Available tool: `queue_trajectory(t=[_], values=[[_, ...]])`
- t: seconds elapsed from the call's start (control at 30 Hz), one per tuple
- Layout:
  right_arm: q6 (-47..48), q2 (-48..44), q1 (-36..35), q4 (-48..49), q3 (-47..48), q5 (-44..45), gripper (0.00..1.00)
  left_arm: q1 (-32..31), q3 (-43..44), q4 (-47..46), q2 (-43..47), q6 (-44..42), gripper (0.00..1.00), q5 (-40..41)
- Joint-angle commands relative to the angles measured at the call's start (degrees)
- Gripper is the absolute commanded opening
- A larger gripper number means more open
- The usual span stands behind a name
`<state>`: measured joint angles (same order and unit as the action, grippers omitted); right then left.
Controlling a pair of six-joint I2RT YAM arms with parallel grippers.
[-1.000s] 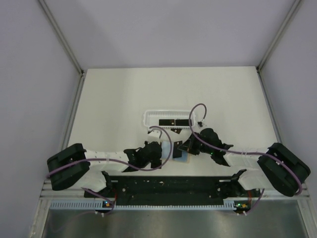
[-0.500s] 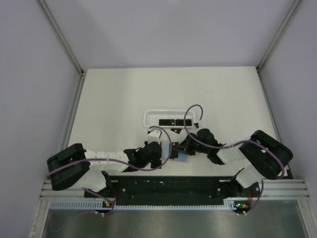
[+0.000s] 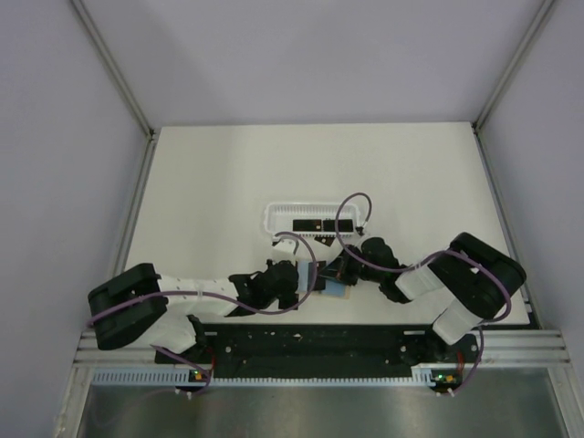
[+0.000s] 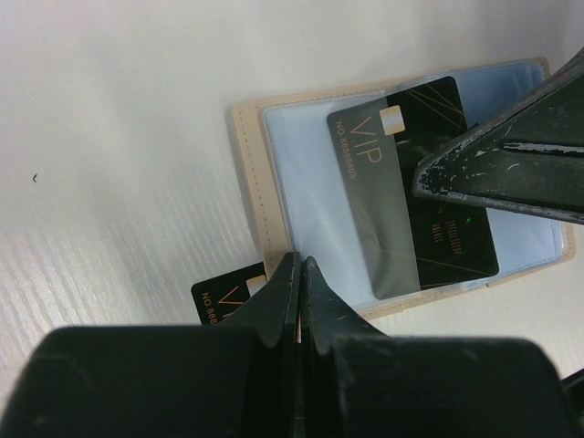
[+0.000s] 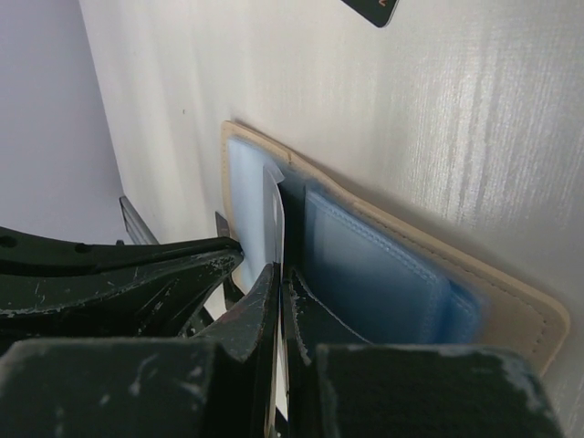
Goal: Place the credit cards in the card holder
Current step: Insert the credit card into the card holder.
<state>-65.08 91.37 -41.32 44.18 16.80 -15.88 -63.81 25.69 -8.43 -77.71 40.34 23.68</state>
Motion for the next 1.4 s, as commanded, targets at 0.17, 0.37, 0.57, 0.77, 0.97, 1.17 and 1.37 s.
queue_trajectory(t=[0.17, 0.37, 0.57, 0.77, 0.97, 1.17, 1.37], values=[[0.83, 2.67, -4.73, -1.99, 3.32, 2.43, 0.00, 0.09, -0.20, -0.36, -2.18, -0.35, 0.00, -1.97], [3.11, -3.12, -5.61, -10.93, 5.26, 5.41, 0.25, 0.00, -0.38, -0.36, -2.00, -0.35, 0.00, -2.06], [9.08, -11.38, -5.70, -26.41, 9.65, 9.02, 0.36, 0.18, -0.64, -0.71, -2.18, -0.52, 0.00, -1.97], [11.99, -16.40, -5.70, -37.05, 12.03, 12.27, 0.39, 0.09, -0.56, -1.15, -2.44, 0.00, 0.00, -2.15], [12.26, -16.67, -5.70, -38.91, 12.30, 12.98, 0.40, 0.18, -0.47, -1.33, -2.97, -0.34, 0.00, -2.32], [12.08, -15.35, -5.70, -38.21, 12.47, 12.98, 0.29, 0.09, -0.47, -1.16, -2.88, -0.26, 0.00, -2.41], [11.38, -12.01, -5.79, -34.78, 13.17, 10.78, 0.14, 0.09, -0.64, -1.16, -2.71, -0.26, 0.00, -2.41]])
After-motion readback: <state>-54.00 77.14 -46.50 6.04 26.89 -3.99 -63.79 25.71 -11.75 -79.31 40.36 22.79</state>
